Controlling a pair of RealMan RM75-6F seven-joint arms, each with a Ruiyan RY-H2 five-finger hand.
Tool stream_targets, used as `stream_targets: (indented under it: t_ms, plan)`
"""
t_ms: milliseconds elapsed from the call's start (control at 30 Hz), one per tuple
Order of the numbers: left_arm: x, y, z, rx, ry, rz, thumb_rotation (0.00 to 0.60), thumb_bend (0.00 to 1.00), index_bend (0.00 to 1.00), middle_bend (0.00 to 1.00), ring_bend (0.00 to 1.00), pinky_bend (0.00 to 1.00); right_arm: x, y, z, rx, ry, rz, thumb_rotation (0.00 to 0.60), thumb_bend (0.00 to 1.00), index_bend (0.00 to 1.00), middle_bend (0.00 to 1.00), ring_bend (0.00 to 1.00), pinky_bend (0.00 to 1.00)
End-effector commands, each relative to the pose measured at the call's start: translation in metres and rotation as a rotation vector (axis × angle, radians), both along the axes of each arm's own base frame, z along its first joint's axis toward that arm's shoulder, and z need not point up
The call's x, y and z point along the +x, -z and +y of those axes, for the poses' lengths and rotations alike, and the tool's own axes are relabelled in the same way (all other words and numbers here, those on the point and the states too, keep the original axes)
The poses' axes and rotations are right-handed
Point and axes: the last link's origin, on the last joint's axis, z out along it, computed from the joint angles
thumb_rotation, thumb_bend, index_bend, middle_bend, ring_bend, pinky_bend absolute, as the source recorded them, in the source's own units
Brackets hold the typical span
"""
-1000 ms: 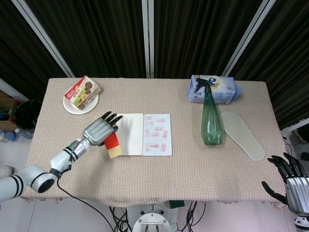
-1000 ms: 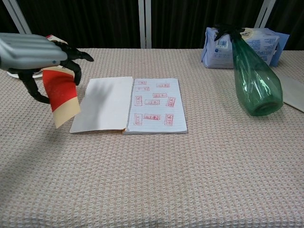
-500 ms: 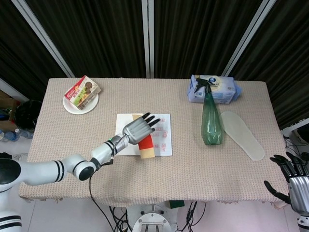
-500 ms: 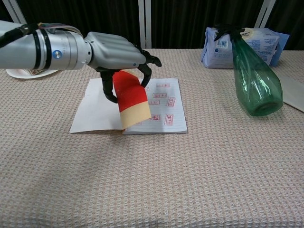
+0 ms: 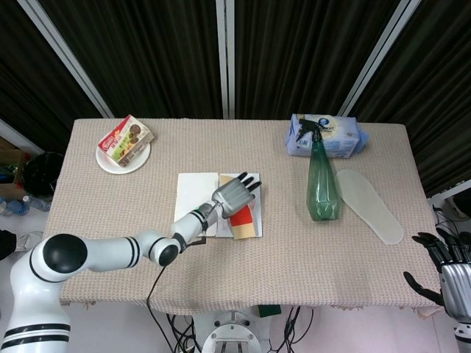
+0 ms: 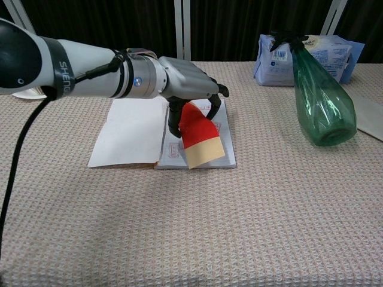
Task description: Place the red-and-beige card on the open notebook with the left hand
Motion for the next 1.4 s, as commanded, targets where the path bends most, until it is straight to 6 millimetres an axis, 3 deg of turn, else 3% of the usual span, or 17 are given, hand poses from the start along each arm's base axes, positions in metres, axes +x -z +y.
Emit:
stream_targets:
  t_ms: [33,833,1400]
  plan:
    - [0.002,0.006,0.003,0.0,0.0,0.018,0.6,0.41,0.38,0.0,0.0,0.06,-0.002,-0.001,-0.001,-0.001,0.005,0.001,0.6,0.18,0.26,0.21,0.1,0.17]
    - [-0.011,0.002,0.004,0.022,0.014,0.06,0.6,0.39,0.25,0.0,0.0,0.06,-0.004,-0.001,0.0,0.0,0.01,-0.004,0.6,0.17,0.26,0.21,0.1,0.17]
    - [-0.021,-0.011,0.008,0.069,0.03,0.075,0.6,0.38,0.23,0.0,0.0,0.06,-0.004,-0.002,0.003,-0.005,0.013,-0.007,0.6,0.17,0.26,0.21,0.1,0.17]
